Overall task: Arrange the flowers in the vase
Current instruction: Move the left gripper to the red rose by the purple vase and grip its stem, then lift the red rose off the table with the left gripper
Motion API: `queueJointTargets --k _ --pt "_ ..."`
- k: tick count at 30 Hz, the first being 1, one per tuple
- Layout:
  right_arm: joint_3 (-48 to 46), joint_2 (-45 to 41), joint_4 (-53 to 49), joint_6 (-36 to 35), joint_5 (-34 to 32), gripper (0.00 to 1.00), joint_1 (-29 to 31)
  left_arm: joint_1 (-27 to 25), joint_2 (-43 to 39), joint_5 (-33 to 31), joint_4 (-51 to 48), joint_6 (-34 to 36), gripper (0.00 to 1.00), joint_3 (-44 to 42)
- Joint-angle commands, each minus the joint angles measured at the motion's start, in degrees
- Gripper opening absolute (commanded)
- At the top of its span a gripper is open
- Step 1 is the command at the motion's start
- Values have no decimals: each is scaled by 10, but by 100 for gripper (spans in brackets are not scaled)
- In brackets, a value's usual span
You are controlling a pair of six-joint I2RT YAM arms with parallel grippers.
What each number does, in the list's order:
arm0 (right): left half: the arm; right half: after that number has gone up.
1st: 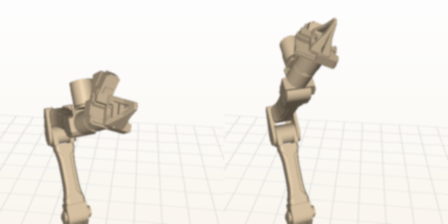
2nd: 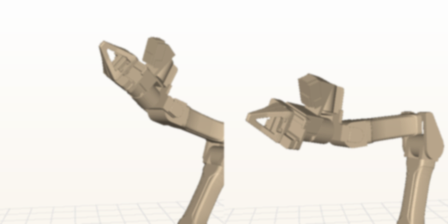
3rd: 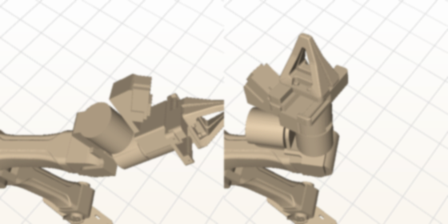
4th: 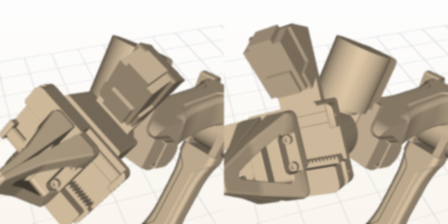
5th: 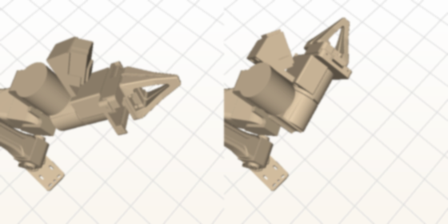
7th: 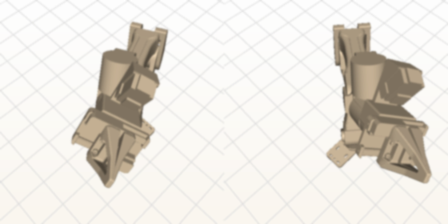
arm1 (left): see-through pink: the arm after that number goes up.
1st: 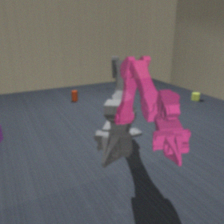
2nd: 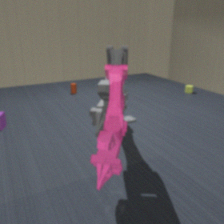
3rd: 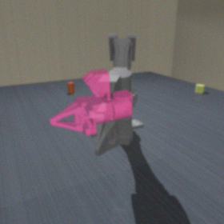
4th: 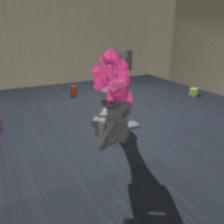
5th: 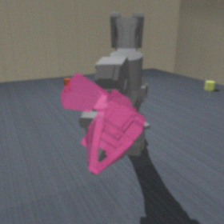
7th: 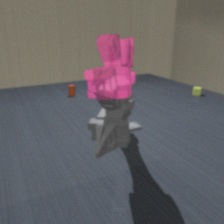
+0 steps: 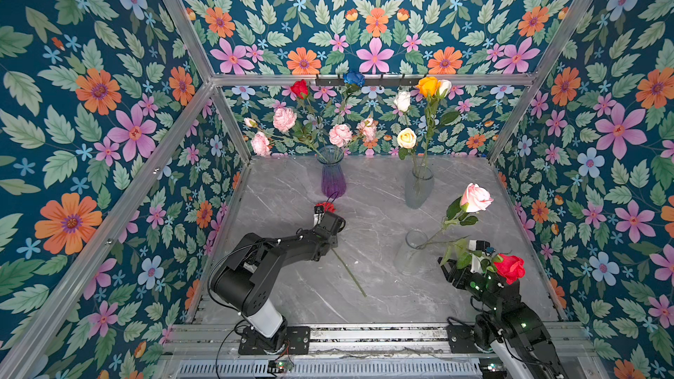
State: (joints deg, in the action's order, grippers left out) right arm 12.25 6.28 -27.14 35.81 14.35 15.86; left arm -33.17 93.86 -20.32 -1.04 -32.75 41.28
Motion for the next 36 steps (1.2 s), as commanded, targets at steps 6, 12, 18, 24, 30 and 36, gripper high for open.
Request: queueJointTargets --k 6,12,18,24,30,36 --pt "-1 1 7 -2 -5 59 1 6 9 16 -6 2 1 3" --pt "-1 2 8 -2 -5 59 0 7 -80 53 53 -13 0 -32" --pt "-1 3 9 -4 -6 59 1 7 -233 91 139 -7 0 -82" --pt "0 4 8 -2 -6 59 0 6 -325 194 244 -4 0 -97" --pt "0 3 7 -2 -7 59 0 -13 -340 290 315 -6 0 -52" --pt "0 3 6 -2 -9 59 0 -73 -334 264 329 52 4 13"
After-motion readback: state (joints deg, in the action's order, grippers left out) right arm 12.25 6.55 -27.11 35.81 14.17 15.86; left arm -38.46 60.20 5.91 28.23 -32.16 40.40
